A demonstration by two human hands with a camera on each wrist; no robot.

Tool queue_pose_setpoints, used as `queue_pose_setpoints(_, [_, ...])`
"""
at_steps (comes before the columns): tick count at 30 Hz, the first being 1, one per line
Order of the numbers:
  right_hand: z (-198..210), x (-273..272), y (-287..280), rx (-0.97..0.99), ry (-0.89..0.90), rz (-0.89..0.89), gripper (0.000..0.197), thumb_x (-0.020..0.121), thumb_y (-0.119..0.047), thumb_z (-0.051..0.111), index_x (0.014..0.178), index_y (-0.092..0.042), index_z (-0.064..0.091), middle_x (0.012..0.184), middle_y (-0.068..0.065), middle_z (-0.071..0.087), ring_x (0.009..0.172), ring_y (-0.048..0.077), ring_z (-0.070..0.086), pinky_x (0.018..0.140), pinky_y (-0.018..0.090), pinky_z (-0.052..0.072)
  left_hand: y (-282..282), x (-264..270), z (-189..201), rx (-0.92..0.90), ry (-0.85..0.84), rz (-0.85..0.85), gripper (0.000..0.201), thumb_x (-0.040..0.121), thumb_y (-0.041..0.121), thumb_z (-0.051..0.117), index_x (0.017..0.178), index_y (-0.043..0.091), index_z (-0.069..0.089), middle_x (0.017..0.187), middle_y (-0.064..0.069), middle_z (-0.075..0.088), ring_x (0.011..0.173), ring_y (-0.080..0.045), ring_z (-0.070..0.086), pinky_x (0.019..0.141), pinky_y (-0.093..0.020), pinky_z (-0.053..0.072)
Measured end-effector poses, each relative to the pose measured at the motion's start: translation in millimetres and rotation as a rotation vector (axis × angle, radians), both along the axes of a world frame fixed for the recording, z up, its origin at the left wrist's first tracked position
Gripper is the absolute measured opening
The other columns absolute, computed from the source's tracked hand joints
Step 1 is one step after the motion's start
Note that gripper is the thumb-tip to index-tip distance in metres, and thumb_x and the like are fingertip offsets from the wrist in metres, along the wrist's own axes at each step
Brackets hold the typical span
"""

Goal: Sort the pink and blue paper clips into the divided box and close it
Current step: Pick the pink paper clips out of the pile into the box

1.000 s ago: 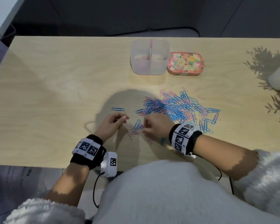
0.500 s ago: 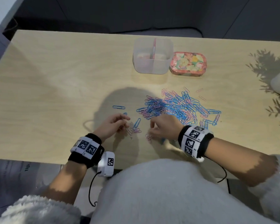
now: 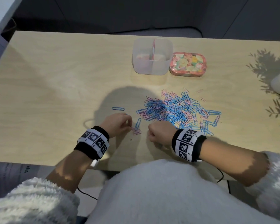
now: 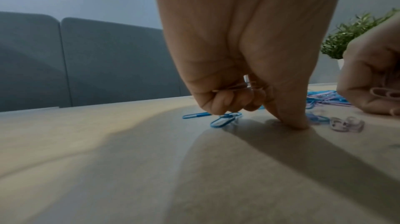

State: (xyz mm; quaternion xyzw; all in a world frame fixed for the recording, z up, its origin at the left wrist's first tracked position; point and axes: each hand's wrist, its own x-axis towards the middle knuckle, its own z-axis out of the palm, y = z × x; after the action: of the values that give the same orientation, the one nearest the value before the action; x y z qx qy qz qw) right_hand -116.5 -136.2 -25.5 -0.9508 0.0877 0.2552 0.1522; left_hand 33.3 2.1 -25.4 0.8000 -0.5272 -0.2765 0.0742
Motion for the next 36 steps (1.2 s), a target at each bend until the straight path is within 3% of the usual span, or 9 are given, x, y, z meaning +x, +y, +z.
queue_pose_setpoints(3, [3.6,4.6,-8.9,-0.029,0.018,0.075,0.009,0.087,-0.015,0.043,0.082,-0.010,0.038,0.077,0.007,0.049,0.074,0.025,0.046,0.064,0.032,0.033,-1.9,1.3,-3.6,0.047,-0.016,-0.003,0.018,0.088,0.028,0.058,0.097,0.013,0.060,0.101,-0.004,0.061,0.096,-0.023,0.056,0.072,-0.028,0.036])
queue_pose_setpoints(7, [24.9,31.6,-45.9,0.277,-0.067,-0.153,0.016,0.086,-0.014,0.051,0.071,-0.014,0.044,0.065,-0.002,0.045,0.068,0.020,0.042,0.058,0.026,0.031,-1.3,-0.4,-4.2,0.092,-0.074,-0.048,0.019,0.092,0.026,0.051,0.100,0.011,0.057,0.106,-0.006,0.062,0.100,-0.025,0.056,0.077,-0.033,0.041])
queue_pose_setpoints(9, [44.8,55.7,-69.6,0.370,-0.167,-0.265,0.015,0.085,-0.012,0.053,0.070,-0.011,0.050,0.061,-0.005,0.045,0.064,0.017,0.042,0.054,0.024,0.032,-2.1,-2.3,-4.1,0.048,-0.177,-0.114,0.015,0.093,0.023,0.049,0.097,0.012,0.058,0.101,-0.006,0.063,0.096,-0.025,0.060,0.070,-0.034,0.044])
queue_pose_setpoints(12, [71.3,96.3,-101.5,0.407,-0.294,-0.410,0.019,0.087,-0.013,0.050,0.069,-0.009,0.048,0.060,0.000,0.042,0.053,0.014,0.038,0.043,0.015,0.030,-2.3,-1.0,-3.3,0.065,-0.281,-0.208,0.012,0.082,0.023,0.052,0.076,0.016,0.059,0.073,-0.003,0.064,0.068,-0.022,0.067,0.048,-0.028,0.047])
queue_pose_setpoints(16, [87.3,143.7,-133.2,0.457,-0.493,-0.653,0.023,0.084,-0.011,0.044,0.061,-0.014,0.042,0.058,0.003,0.044,0.048,0.016,0.042,0.035,0.017,0.033,-8.4,-0.2,2.9,0.059,-0.223,-0.149,0.024,0.095,0.025,0.038,0.101,0.011,0.057,0.104,-0.009,0.061,0.098,-0.027,0.059,0.073,-0.037,0.044])
queue_pose_setpoints(23, [71.6,186.6,-140.3,0.286,-0.496,-0.619,0.014,0.087,-0.006,0.043,0.077,-0.009,0.052,0.101,0.016,0.066,0.091,0.028,0.064,0.068,0.022,0.043,-38.0,24.9,30.6,0.017,-0.175,-0.049,0.021,0.094,0.022,0.044,0.098,0.007,0.058,0.101,-0.013,0.063,0.091,-0.032,0.060,0.074,-0.036,0.042])
queue_pose_setpoints(27, [62.2,190.6,-138.3,0.281,-0.430,-0.585,0.027,0.085,-0.004,0.056,0.112,-0.003,0.059,0.117,0.016,0.061,0.118,0.029,0.051,0.104,0.031,0.038,-78.0,52.7,52.9,-0.087,-0.192,-0.049,0.024,0.093,0.026,0.046,0.091,0.006,0.059,0.088,-0.013,0.062,0.083,-0.032,0.058,0.072,-0.037,0.043])
queue_pose_setpoints(30, [64.0,186.9,-140.9,0.315,-0.472,-0.608,0.039,0.086,0.000,0.047,0.124,-0.006,0.054,0.125,0.015,0.056,0.117,0.026,0.052,0.104,0.029,0.039,-116.4,76.2,67.9,-0.142,-0.270,-0.015,0.025,0.093,0.026,0.045,0.091,0.005,0.058,0.086,-0.011,0.059,0.086,-0.033,0.058,0.074,-0.038,0.043])
queue_pose_setpoints(36, [72.1,159.8,-138.3,0.409,-0.685,-0.731,0.041,0.082,0.007,0.036,0.114,0.000,0.061,0.114,0.018,0.063,0.106,0.027,0.060,0.095,0.037,0.050,-187.5,106.5,83.4,-0.143,-0.388,0.092,0.027,0.089,0.014,0.042,0.103,-0.002,0.058,0.110,-0.025,0.060,0.101,-0.040,0.056,0.085,-0.044,0.044])
